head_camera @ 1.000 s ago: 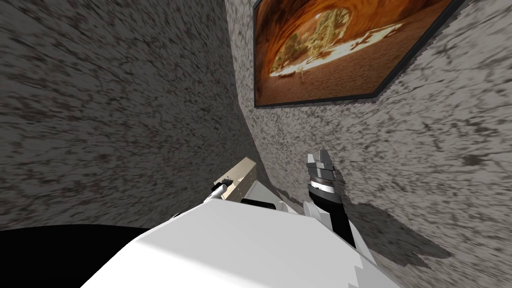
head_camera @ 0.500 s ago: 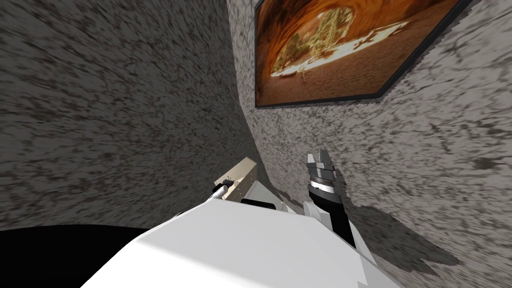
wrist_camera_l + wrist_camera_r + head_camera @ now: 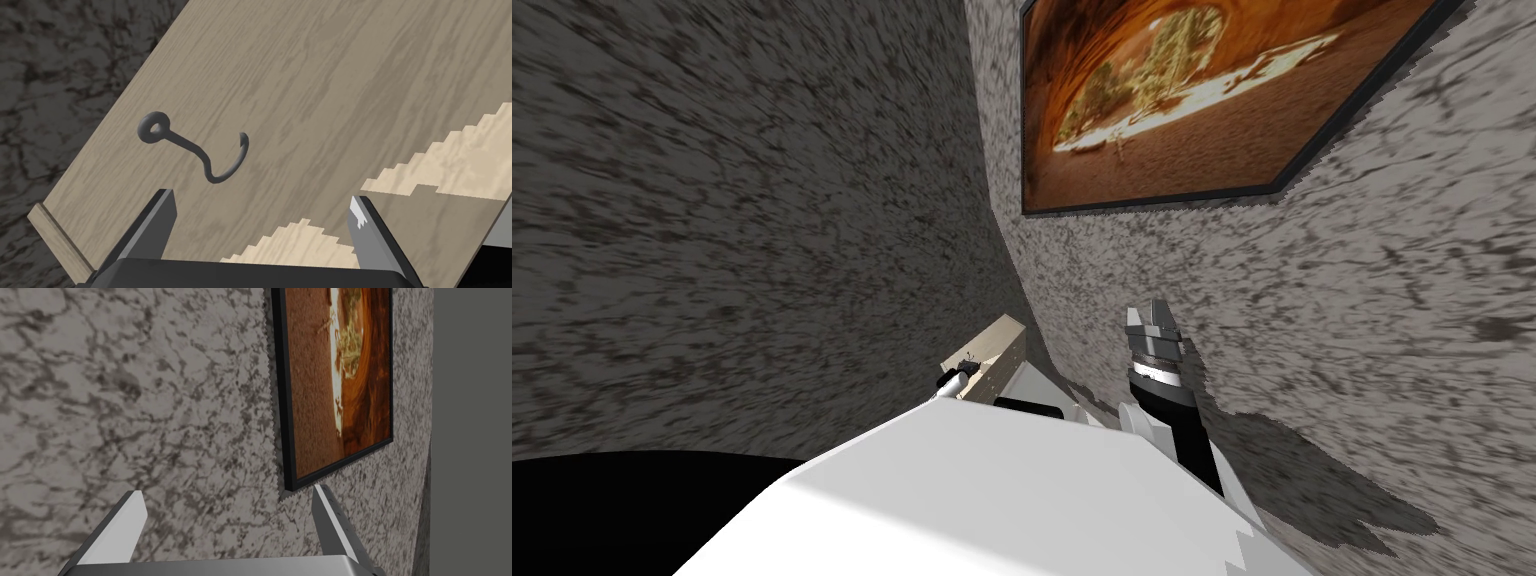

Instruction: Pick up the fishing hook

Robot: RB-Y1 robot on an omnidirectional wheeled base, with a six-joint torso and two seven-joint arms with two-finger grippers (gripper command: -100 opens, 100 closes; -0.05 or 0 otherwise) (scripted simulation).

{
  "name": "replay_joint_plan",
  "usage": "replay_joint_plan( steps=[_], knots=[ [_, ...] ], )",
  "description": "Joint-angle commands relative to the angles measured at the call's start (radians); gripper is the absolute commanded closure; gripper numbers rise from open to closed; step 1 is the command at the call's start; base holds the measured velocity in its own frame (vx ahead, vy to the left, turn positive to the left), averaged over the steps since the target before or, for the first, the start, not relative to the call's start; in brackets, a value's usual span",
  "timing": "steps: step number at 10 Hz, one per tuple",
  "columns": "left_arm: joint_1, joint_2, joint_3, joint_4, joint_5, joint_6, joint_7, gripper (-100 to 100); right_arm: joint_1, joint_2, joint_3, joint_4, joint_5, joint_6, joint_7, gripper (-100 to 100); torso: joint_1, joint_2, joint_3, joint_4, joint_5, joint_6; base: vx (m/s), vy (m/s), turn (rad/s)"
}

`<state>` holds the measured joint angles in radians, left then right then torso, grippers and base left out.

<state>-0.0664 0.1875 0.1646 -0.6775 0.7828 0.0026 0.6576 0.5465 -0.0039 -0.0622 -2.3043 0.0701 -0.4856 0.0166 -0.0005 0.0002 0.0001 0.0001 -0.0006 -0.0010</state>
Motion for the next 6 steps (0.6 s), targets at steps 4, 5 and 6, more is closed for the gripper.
replay_joint_plan(
  steps=[4,5,6],
  knots=[
    [0.000,0.000,-0.001,0.001,0.001,-0.001,0.001,-100,0.000,0.000,0.000,0.000,0.000,0.000,0.000,0,0.001,0.001,0.000,0.000,0.000,0.000,0.001,-0.001,0.004],
    [0.000,0.000,-0.001,0.001,0.001,-0.001,0.001,-100,0.000,0.000,0.000,0.000,0.000,0.000,0.000,0,0.001,0.000,0.000,0.000,0.000,0.000,0.000,0.000,0.000],
    [0.000,0.000,-0.001,0.001,0.001,-0.001,0.001,-100,0.000,0.000,0.000,0.000,0.000,0.000,0.000,0,0.000,0.000,0.000,0.000,0.000,0.000,0.000,0.000,0.000]
  ],
)
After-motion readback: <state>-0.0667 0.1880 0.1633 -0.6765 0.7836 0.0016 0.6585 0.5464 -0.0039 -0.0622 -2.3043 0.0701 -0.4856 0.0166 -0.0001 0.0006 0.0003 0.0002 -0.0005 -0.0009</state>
